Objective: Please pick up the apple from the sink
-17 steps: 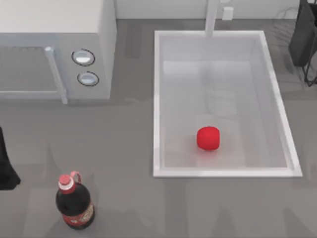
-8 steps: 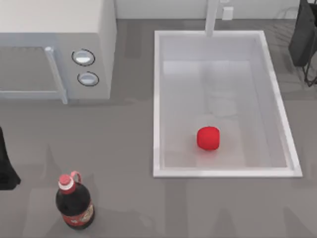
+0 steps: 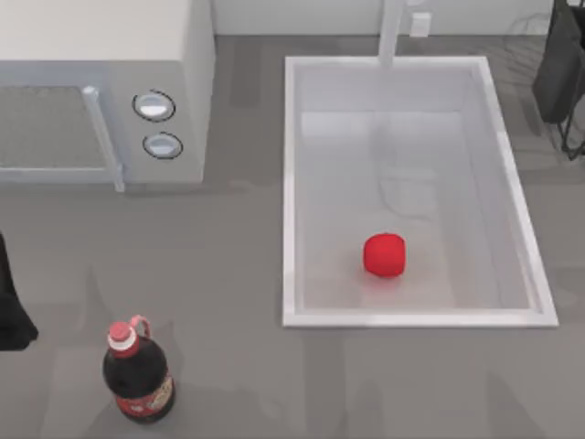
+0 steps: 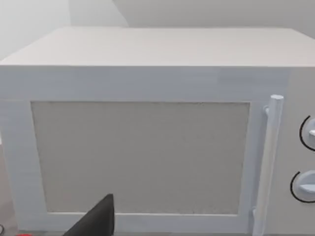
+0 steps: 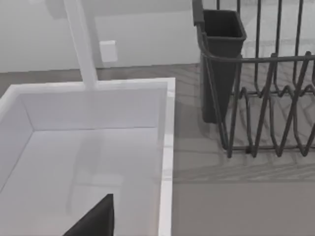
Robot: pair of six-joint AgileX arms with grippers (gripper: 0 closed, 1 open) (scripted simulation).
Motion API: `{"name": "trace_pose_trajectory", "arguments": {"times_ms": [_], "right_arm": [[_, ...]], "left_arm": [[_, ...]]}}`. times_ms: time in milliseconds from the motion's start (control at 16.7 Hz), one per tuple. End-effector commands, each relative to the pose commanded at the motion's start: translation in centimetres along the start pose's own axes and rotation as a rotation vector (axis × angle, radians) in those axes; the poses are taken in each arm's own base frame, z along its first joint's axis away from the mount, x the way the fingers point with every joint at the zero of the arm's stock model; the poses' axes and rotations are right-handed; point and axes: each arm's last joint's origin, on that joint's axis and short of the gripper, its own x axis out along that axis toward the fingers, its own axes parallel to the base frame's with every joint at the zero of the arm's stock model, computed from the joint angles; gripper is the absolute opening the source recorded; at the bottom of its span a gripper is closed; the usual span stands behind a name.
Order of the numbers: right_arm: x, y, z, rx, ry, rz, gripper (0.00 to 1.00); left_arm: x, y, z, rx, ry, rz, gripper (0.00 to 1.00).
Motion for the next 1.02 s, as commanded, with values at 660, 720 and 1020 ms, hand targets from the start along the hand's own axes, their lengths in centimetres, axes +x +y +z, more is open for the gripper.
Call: {"name": "trace_pose_trajectory", "arguments": {"times_ms": [660, 720, 1020], "right_arm": [[14.2, 7.6, 10.2, 0.103, 0.76, 0.031, 1.0], [16.2, 8.8, 10.1, 0.1, 0.829, 0.022, 1.0], [24.7, 14.6, 6.8, 0.062, 1.117, -0.039, 1.0]], "left_arm": [[0.0, 0.0, 0.0, 0.0, 0.0, 0.0, 1.0], [0.0, 0.0, 0.0, 0.0, 0.0, 0.0, 1.0], [0.0, 0.0, 0.0, 0.0, 0.0, 0.0, 1.0]]}}
